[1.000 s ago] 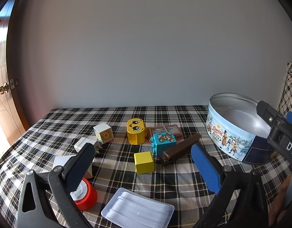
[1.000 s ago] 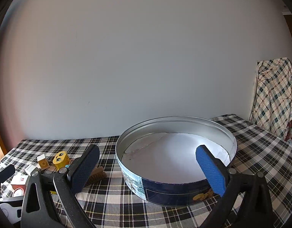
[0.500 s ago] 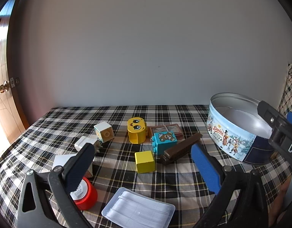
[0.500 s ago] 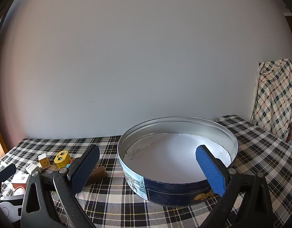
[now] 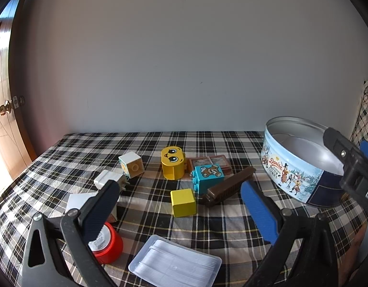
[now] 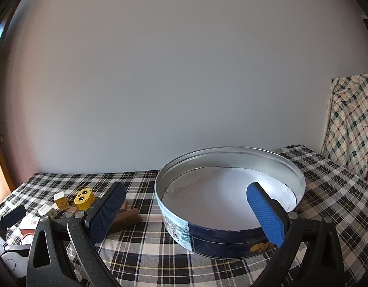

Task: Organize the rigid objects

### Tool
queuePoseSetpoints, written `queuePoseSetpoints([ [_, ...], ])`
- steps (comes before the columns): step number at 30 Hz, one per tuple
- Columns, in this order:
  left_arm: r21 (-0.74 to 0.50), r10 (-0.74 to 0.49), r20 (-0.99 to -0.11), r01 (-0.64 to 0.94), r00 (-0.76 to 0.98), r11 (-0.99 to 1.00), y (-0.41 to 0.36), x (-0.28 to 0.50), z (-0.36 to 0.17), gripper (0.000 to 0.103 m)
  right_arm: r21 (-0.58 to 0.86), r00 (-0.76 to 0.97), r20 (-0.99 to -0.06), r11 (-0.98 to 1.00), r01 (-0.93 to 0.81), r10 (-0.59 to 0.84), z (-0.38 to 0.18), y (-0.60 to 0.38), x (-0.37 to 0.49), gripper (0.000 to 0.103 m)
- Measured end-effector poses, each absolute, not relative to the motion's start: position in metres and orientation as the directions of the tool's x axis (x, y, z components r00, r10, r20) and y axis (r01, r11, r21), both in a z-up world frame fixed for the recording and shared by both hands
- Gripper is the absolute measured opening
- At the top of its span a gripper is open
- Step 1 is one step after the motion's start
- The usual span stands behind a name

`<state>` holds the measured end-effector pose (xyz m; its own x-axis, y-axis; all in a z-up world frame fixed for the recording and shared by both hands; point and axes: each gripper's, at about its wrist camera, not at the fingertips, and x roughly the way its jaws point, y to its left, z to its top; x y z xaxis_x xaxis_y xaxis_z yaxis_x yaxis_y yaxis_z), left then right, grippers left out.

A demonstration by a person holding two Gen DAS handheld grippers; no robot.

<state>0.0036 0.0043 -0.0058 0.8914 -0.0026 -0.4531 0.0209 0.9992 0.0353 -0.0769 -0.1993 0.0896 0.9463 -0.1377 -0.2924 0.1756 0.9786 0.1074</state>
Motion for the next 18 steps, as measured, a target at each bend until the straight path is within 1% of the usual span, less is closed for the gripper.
queuePoseSetpoints([
  [4,0.038,-0.001,-0.459,0.02,0.888,0.999,0.0039,0.0032,-0.0066,0.103,0.084,0.948,-0.289,0.983,0.162,-0.132,0.0918,-0.1934,-0.0772,0.102],
  [10,0.033,0.006,-0.466,0.01,0.885,0.999,0.0063,0.004,-0.0066,0.103,0.095,0.951,-0.288,0.985,0.145,-0.112,0.0946,-0.1956,-0.078,0.102],
  [18,0.03,0.025,-0.48,-0.012,0.877,0.999,0.0098,0.0025,-0.0071,0.103,0.087,0.951,-0.304,0.992,0.086,-0.056,0.0946,-0.1911,-0.0759,0.102],
])
